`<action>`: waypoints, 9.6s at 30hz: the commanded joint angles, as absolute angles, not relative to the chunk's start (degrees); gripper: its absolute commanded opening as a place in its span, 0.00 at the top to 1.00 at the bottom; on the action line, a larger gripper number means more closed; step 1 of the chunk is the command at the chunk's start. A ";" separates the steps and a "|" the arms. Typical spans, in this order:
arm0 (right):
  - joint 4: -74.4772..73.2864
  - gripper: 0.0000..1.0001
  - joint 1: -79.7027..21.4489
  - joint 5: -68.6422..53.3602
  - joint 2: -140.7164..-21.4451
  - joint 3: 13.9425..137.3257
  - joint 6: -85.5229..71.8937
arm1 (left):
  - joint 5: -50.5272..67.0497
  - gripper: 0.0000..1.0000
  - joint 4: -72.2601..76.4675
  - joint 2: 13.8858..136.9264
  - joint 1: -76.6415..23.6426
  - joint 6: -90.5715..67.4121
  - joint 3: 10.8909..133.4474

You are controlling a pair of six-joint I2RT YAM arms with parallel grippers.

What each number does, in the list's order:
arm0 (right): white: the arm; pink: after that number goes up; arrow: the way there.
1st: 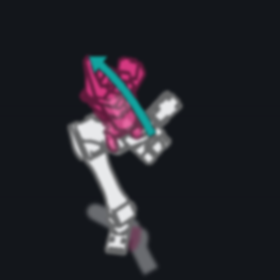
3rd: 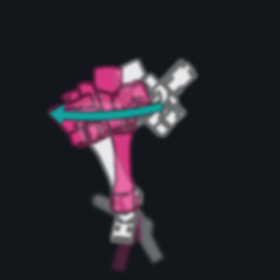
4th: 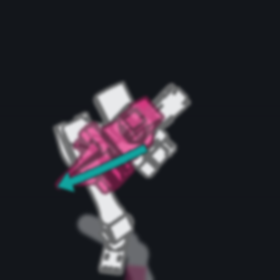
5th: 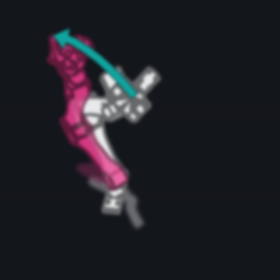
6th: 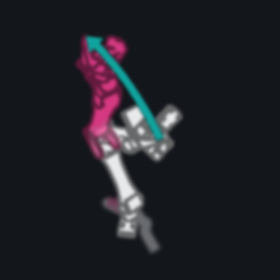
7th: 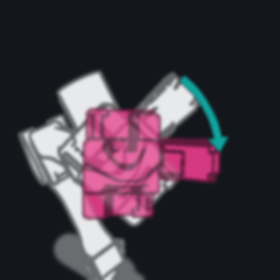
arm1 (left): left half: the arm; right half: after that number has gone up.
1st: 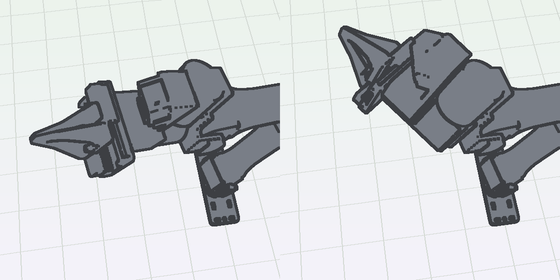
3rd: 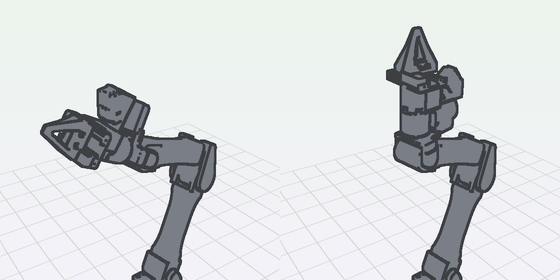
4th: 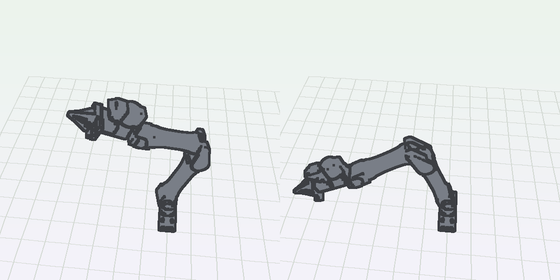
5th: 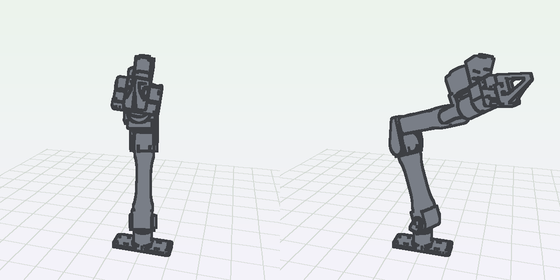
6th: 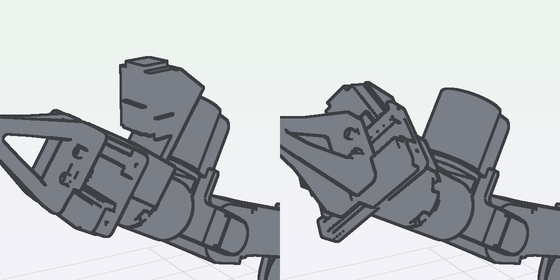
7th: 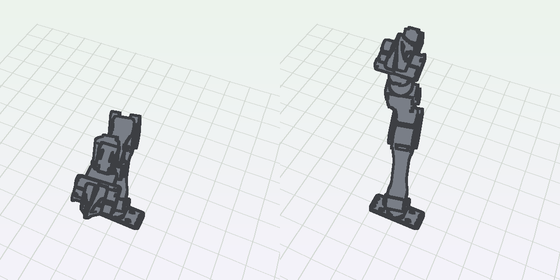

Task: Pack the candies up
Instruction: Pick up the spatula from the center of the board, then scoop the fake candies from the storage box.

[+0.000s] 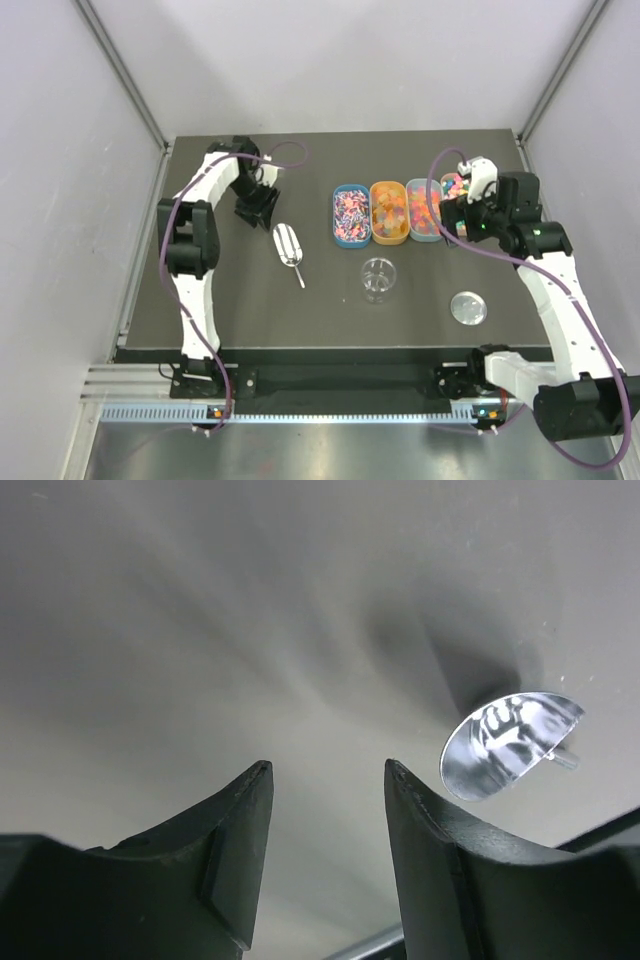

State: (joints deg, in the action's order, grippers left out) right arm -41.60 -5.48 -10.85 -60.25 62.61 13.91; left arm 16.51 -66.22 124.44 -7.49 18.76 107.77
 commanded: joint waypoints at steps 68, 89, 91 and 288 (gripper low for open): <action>-41.84 0.00 -1.76 -14.32 -54.85 58.00 16.87 | 44.62 1.00 -86.40 130.96 -5.02 27.69 118.56; -41.99 0.05 -19.83 -20.84 -80.40 89.71 24.86 | 87.46 1.00 -30.12 134.12 1.23 -39.38 120.49; -41.58 0.04 -24.23 -20.13 -84.45 91.75 24.44 | 84.74 1.00 7.43 131.77 1.23 -54.49 115.70; -73.92 1.00 5.01 0.18 -103.36 99.40 20.48 | 19.68 0.11 -3.43 140.71 -21.35 -7.82 123.14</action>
